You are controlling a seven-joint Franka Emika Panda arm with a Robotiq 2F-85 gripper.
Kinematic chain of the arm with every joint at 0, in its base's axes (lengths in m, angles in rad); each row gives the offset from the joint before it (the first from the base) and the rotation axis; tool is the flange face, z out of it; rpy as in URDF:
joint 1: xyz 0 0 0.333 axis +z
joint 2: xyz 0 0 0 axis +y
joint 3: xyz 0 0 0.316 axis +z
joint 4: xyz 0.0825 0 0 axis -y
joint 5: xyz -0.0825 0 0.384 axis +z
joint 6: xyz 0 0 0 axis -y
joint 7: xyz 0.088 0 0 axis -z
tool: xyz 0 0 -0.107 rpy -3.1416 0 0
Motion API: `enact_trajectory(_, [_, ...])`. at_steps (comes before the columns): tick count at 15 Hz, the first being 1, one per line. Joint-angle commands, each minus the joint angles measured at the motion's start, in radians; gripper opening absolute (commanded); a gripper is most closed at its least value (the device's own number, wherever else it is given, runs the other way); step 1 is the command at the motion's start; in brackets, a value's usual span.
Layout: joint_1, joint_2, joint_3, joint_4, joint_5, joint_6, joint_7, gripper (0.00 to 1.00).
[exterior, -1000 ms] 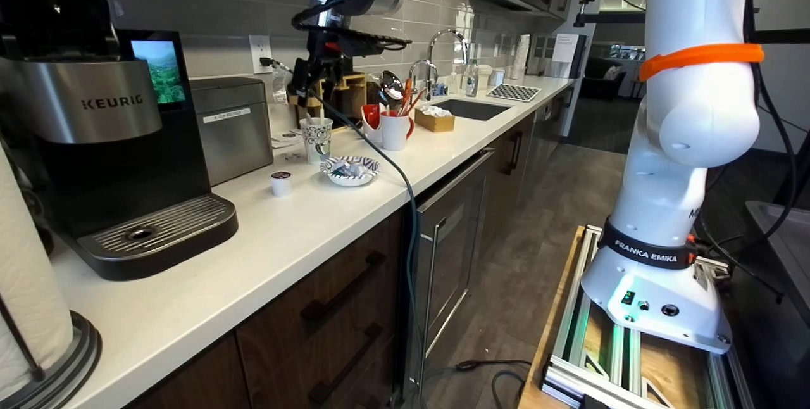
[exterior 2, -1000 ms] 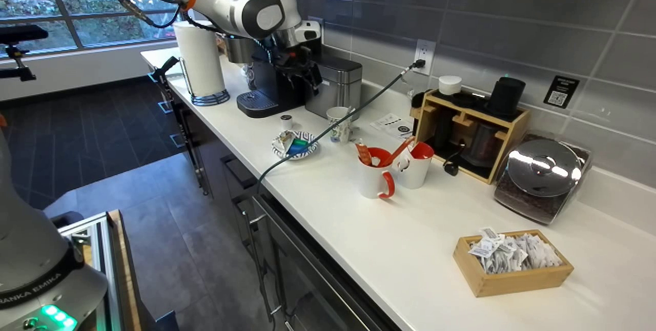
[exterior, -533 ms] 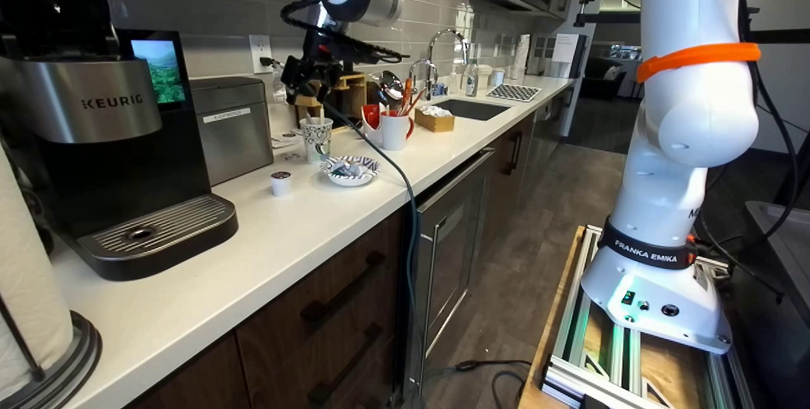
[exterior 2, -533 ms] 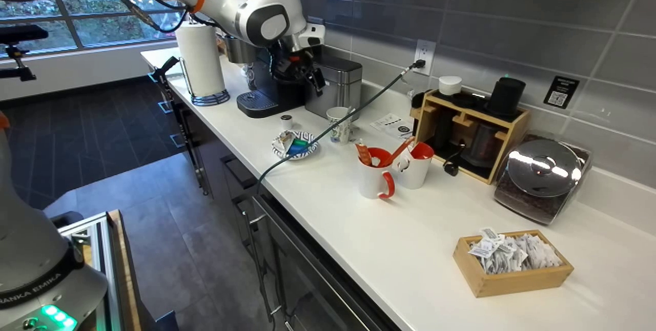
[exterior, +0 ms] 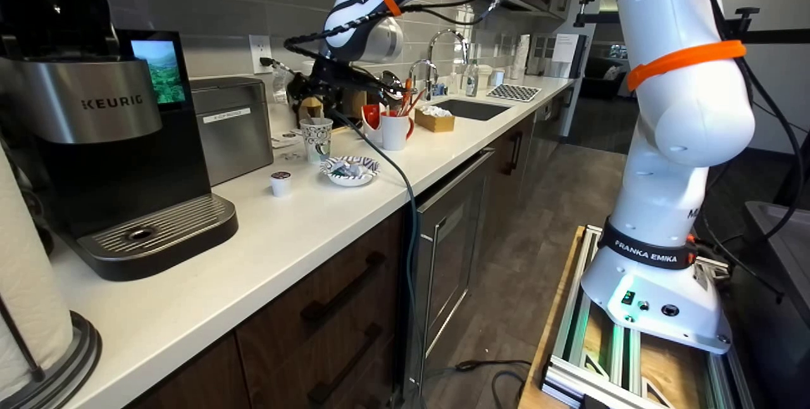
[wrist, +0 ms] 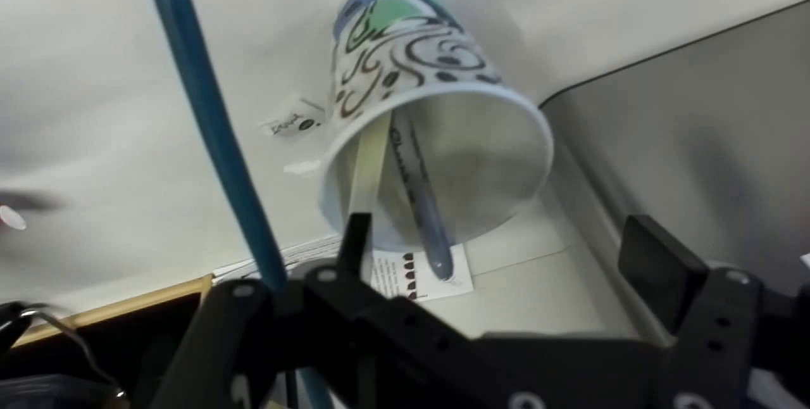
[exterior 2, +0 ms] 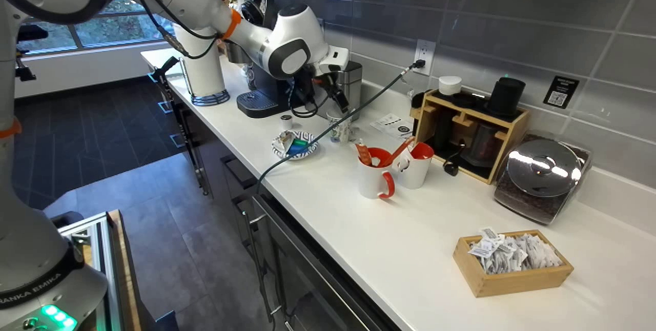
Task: Move the pen to the next cup
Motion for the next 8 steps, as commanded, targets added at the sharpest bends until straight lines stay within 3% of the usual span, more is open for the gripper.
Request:
enact_trajectory(1, [-0.013, 0.023, 0.001, 0.036, 0.016, 0.033, 0.002, 0.95])
enact_trajectory(2, [-0.021, 0.023, 0.014, 0.041, 0.023, 0.031, -0.016, 0.84])
enact_trajectory(3, [-0.030, 0.020, 0.032, 0.045, 0.036, 0.025, -0.037, 0.66])
enact_trajectory(4, [-0.035, 0.019, 0.044, 0.051, 0.044, 0.016, -0.048, 0.60])
enact_trajectory(8, [-0.024, 0.019, 0.048, 0.065, 0.030, 0.021, -0.060, 0.64])
